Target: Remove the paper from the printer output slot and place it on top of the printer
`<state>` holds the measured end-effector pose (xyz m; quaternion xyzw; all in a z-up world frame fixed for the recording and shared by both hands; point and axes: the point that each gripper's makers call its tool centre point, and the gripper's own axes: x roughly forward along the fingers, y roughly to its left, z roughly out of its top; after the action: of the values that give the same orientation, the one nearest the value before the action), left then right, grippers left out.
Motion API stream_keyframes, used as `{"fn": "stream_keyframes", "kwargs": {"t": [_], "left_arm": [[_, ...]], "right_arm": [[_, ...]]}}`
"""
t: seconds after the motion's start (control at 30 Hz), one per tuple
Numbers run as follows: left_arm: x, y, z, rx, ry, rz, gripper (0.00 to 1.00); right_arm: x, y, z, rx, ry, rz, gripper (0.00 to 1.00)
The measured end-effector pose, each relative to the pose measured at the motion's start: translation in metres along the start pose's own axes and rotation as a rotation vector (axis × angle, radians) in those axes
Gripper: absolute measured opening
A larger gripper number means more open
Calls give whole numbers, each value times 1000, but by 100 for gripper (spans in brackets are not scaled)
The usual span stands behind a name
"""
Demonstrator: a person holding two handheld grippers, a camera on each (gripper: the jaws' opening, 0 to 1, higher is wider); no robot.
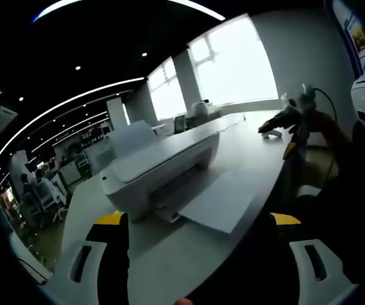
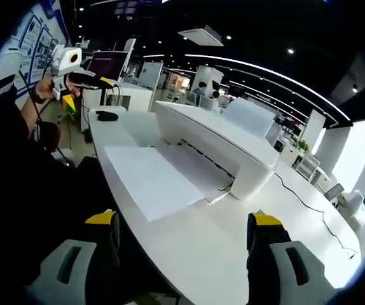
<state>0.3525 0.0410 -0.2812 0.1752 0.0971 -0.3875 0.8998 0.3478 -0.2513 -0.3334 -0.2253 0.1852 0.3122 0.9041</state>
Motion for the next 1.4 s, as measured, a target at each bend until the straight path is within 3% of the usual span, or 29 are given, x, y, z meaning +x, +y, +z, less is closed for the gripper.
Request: {"fn": "stream_keyframes", "kwargs": {"t": [1.4], "left_arm": [[0, -1, 1, -2, -2, -5, 92]], "right_arm": [[7, 9, 2, -11, 6, 27, 77]]}}
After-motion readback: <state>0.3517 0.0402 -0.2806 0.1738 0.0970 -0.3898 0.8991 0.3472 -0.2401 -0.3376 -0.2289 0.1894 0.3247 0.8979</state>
